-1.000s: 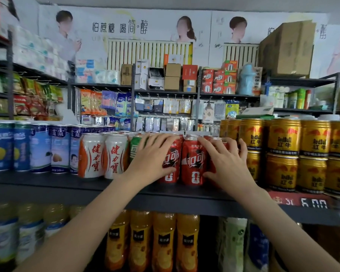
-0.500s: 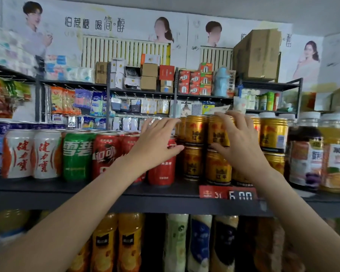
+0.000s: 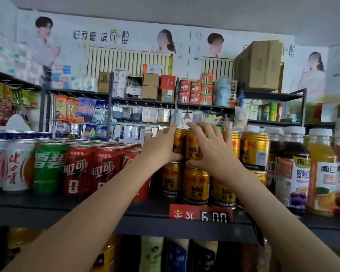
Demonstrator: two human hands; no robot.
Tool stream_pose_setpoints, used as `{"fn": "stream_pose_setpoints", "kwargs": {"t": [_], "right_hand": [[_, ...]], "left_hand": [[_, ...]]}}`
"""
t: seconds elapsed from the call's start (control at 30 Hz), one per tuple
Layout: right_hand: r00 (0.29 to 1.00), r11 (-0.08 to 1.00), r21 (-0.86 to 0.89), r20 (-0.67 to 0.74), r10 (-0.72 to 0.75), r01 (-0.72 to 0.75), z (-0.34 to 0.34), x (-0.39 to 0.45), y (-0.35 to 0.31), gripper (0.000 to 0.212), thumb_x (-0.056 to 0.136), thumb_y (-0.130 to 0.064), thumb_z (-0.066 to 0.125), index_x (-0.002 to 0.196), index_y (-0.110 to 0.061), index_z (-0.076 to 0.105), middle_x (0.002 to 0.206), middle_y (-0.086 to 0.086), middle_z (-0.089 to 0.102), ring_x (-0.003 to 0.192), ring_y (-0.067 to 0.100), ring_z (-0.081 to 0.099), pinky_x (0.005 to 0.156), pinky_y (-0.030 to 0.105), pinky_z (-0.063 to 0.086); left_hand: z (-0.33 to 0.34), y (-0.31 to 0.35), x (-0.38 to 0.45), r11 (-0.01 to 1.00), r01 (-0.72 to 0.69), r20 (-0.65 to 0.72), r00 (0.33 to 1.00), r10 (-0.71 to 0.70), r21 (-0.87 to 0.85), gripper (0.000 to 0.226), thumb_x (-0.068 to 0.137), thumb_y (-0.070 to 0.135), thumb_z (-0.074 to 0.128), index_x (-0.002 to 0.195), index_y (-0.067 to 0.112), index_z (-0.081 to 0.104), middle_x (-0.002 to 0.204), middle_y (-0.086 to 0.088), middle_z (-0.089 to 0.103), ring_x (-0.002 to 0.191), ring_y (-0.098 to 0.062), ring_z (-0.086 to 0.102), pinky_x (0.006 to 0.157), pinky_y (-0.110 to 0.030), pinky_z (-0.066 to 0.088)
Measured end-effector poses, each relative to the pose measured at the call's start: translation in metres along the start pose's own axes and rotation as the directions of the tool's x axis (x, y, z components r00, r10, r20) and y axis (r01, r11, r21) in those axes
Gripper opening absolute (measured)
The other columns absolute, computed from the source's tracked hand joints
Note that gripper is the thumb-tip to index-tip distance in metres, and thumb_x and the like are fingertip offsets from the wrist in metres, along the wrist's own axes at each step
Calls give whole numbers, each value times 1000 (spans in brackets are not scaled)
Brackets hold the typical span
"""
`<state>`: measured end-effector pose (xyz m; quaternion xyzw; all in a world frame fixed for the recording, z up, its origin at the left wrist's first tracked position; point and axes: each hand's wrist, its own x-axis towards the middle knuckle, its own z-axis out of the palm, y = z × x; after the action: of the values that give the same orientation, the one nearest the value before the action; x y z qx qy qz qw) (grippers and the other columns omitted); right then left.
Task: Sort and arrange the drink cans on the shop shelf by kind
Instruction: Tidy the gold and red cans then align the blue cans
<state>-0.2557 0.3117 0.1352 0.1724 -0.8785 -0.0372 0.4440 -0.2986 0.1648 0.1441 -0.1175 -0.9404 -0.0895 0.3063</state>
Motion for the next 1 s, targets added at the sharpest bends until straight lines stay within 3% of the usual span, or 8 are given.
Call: {"fn": "stream_pose_setpoints", "kwargs": {"t": [0.1,0.27,0.47,1.0], "right_hand": [[999,999,-32,49,-23,24,-2,-4,8,105,70,-54,70,147,-32,2,151,0,12,142,22,5,111,53,-12],[999,999,-34,42,-31,32,0,-9,11,103,71,-56,69,146,-35,2,152,-2,9,142,21,5,111,52,-11],[999,999,-36,49,-20,22,0,-9,11,104,71,-56,69,147,-35,1,152,-1,9,142,21,6,111,53,-10],[997,1000,-16,69,28,-27,-3,-9,3,109,71,-53,71,147,-33,-4,154,-5,7,143,18,5,111,55,-10]], "left_hand": [[4,3,8,998,44,38,998,-43,-37,97,77,44,69,145,32,1,136,-19,40,122,-36,44,105,-49,32],[-1,4,17,978,64,99,994,-44,-201,80,78,32,70,138,27,16,116,-7,58,103,-26,56,88,-43,47],[-15,-1,12,993,65,112,992,-53,-103,78,76,42,70,134,25,20,117,-4,58,107,-26,56,91,-39,39],[-37,-21,1,962,-9,237,969,77,-274,82,74,34,75,132,24,19,113,-6,56,100,-25,57,89,-42,47]]}}
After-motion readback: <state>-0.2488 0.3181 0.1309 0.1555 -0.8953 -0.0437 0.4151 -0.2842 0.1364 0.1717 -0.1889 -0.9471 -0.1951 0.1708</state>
